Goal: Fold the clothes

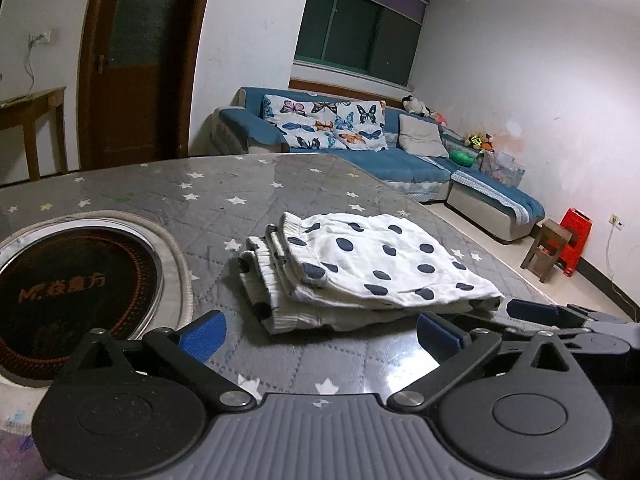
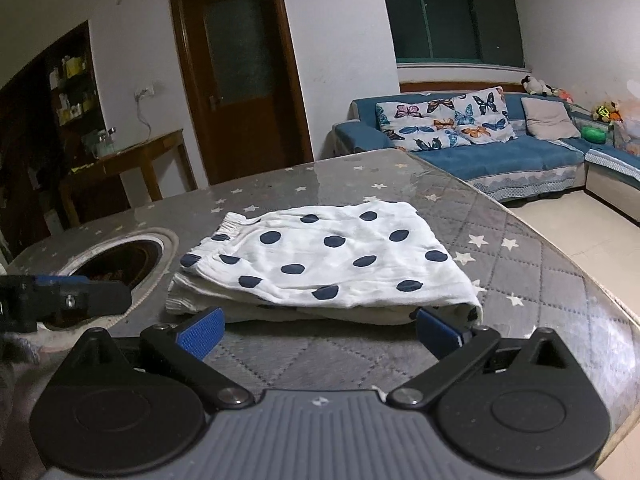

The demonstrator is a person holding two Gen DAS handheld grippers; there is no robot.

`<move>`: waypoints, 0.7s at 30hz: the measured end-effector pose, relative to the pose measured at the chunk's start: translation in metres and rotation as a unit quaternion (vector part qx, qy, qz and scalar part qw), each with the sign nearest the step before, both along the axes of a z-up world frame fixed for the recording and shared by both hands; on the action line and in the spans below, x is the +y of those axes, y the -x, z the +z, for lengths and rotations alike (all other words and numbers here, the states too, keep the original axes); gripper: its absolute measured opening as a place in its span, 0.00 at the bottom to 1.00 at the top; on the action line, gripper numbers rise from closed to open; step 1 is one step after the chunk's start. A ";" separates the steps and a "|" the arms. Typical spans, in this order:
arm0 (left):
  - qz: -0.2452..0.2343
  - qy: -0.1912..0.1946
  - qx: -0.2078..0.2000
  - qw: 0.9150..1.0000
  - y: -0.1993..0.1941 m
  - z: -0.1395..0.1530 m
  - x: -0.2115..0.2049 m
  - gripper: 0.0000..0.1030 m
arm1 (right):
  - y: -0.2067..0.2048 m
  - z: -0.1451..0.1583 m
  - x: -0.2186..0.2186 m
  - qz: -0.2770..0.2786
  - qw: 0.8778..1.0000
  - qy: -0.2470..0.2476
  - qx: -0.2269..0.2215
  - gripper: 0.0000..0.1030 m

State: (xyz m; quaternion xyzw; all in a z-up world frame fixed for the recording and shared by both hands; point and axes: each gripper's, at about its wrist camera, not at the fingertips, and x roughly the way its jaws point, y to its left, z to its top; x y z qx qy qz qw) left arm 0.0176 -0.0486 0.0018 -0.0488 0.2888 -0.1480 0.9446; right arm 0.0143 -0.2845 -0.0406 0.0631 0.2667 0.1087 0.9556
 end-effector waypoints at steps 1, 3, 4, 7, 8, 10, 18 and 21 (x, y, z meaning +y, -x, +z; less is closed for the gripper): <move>0.001 -0.002 -0.002 1.000 0.002 0.000 0.000 1.00 | 0.002 0.000 0.001 -0.002 1.000 -0.002 -0.001 1.00; 0.002 -0.006 -0.004 1.000 0.008 -0.001 0.001 1.00 | 0.005 0.000 0.002 -0.004 1.000 -0.006 -0.002 1.00; 0.002 -0.007 -0.005 1.000 0.010 -0.001 0.001 1.00 | 0.007 0.000 0.003 -0.005 1.000 -0.006 -0.002 1.00; 0.003 -0.012 -0.007 1.000 0.016 -0.001 0.001 1.00 | 0.012 0.000 0.007 -0.011 1.000 -0.001 -0.003 1.00; 0.003 -0.013 -0.007 1.000 0.018 -0.002 0.001 1.00 | 0.014 0.000 0.008 -0.013 1.000 0.002 -0.004 1.00; 0.004 -0.013 -0.007 1.000 0.022 -0.003 0.001 1.00 | 0.017 0.000 0.010 -0.016 1.000 0.008 -0.006 1.00; 0.004 -0.013 -0.003 1.000 0.035 -0.006 0.000 1.00 | 0.030 -0.001 0.017 -0.019 0.999 0.025 -0.009 1.00; 0.002 -0.019 0.001 1.000 0.040 -0.007 -0.003 1.00 | 0.034 -0.002 0.019 -0.020 0.999 0.029 -0.010 1.00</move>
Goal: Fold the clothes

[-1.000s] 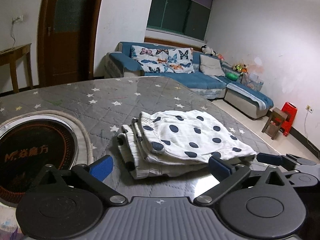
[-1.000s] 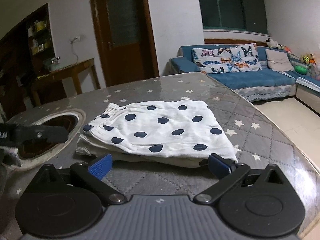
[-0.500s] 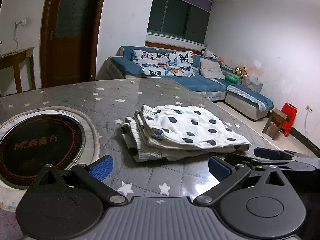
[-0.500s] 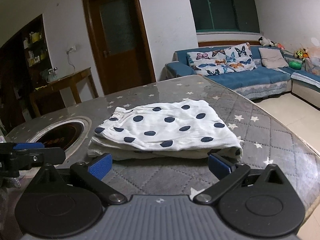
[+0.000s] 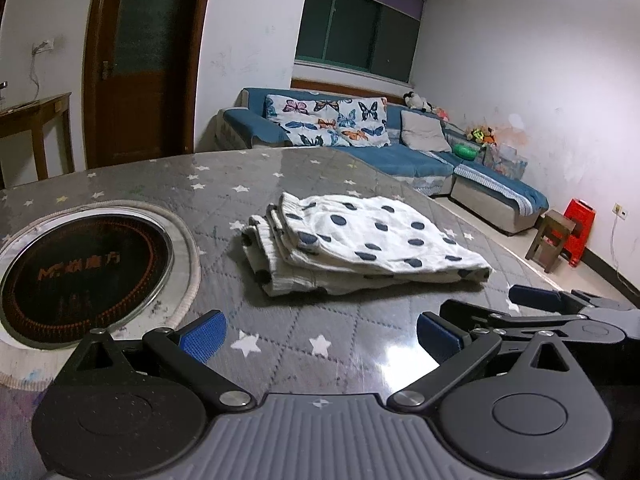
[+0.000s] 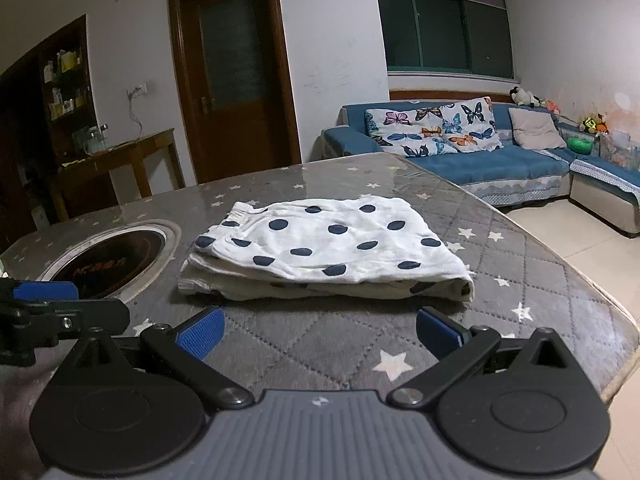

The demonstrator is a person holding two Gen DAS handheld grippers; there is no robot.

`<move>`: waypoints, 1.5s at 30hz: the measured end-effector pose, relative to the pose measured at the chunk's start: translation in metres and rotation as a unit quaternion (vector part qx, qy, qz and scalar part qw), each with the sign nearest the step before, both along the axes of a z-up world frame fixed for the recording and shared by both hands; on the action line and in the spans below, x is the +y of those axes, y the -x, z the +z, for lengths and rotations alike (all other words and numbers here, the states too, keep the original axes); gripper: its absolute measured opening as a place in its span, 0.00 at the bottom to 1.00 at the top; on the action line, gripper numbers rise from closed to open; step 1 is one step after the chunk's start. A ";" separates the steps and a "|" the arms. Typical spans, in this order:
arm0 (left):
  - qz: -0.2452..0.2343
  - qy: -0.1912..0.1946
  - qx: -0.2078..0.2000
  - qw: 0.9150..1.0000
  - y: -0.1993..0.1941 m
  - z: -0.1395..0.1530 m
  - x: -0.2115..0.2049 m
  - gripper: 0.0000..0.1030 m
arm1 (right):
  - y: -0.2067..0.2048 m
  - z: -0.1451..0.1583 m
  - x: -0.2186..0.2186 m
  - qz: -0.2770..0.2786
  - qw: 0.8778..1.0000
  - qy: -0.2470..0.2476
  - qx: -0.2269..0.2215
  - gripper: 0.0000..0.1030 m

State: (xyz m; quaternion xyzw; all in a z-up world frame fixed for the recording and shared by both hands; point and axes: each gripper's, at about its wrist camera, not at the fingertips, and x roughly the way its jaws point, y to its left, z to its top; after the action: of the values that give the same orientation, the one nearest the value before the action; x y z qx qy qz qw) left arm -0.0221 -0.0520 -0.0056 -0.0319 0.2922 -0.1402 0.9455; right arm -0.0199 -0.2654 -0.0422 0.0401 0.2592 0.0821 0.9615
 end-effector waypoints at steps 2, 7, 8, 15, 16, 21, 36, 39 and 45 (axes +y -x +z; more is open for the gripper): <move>0.001 -0.004 0.003 1.000 0.003 -0.001 -0.002 1.00 | 0.003 0.000 0.000 -0.002 1.000 0.003 -0.001 1.00; 0.006 -0.011 0.004 1.000 0.009 -0.002 -0.005 1.00 | 0.010 -0.001 -0.001 -0.004 1.000 0.006 -0.005 1.00; 0.006 -0.012 0.004 1.000 0.010 -0.002 -0.006 1.00 | 0.011 -0.001 -0.001 -0.005 1.000 0.007 -0.005 1.00; 0.011 -0.021 0.008 1.000 0.017 -0.004 -0.011 1.00 | 0.021 -0.003 -0.002 -0.009 1.000 0.017 -0.010 1.00; 0.013 -0.022 0.009 1.000 0.018 -0.004 -0.011 1.00 | 0.022 -0.003 -0.003 -0.010 1.000 0.017 -0.011 1.00; 0.014 -0.030 0.012 0.999 0.022 -0.005 -0.016 1.00 | 0.026 -0.004 -0.005 -0.010 1.000 0.013 -0.011 1.00; 0.023 -0.059 0.007 0.998 0.040 -0.009 -0.028 1.00 | 0.040 -0.006 -0.006 -0.003 1.000 -0.001 -0.019 1.00; 0.025 -0.061 0.007 0.998 0.042 -0.010 -0.029 1.00 | 0.042 -0.008 -0.006 -0.002 1.000 -0.003 -0.019 1.00; 0.027 -0.059 0.011 0.998 0.046 -0.015 -0.031 1.00 | 0.047 -0.012 -0.008 -0.004 1.000 -0.009 -0.016 1.00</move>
State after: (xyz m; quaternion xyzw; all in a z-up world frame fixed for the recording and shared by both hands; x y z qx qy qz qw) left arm -0.0685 -0.0834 -0.0209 0.0148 0.3093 -0.0972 0.9459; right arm -0.0664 -0.2734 -0.0543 0.0485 0.2433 0.0814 0.9653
